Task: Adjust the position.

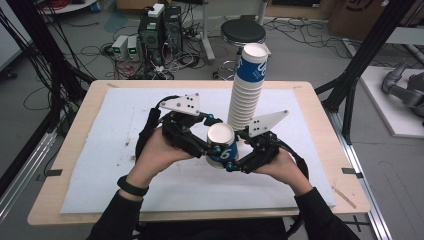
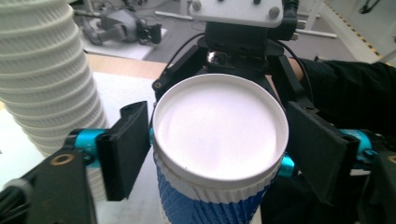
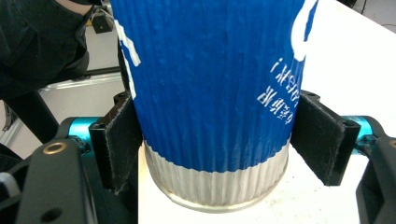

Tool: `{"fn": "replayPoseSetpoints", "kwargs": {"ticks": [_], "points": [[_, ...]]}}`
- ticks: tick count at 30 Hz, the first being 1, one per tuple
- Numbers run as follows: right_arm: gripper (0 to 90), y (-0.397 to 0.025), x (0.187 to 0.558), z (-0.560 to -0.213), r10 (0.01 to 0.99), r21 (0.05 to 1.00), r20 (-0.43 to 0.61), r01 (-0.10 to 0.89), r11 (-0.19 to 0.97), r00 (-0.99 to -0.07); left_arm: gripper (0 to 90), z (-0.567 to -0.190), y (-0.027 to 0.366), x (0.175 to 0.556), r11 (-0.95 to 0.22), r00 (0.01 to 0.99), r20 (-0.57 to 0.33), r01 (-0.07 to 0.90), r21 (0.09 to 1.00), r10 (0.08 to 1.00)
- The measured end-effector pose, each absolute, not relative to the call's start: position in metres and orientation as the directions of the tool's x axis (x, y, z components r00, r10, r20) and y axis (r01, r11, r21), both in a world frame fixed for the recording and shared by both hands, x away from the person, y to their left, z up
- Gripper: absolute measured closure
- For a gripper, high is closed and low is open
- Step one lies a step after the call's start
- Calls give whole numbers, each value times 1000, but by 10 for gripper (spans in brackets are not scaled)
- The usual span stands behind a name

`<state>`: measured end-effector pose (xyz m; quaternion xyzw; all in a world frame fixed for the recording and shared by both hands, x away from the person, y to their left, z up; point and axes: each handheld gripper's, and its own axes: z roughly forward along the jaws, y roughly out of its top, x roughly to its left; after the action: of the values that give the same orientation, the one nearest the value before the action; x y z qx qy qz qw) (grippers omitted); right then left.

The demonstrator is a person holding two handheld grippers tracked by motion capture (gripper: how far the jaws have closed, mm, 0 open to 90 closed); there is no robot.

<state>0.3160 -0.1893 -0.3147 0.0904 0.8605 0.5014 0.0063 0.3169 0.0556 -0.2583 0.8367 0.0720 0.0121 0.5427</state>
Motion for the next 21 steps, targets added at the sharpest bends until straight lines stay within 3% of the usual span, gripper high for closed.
{"fn": "replayPoseSetpoints", "kwargs": {"ticks": [7,15,21], "points": [[198,-190,316,-313,166,868,71,143,475,-984,293,-258,58,320,-366,990,-67,110,924,127],[175,-201,316,-305,191,925,108,169,340,-976,296,-258,69,322,-177,987,-100,122,977,125],[153,-207,315,-302,190,949,127,175,262,-974,298,-258,71,322,-104,987,-103,116,988,120]]}}
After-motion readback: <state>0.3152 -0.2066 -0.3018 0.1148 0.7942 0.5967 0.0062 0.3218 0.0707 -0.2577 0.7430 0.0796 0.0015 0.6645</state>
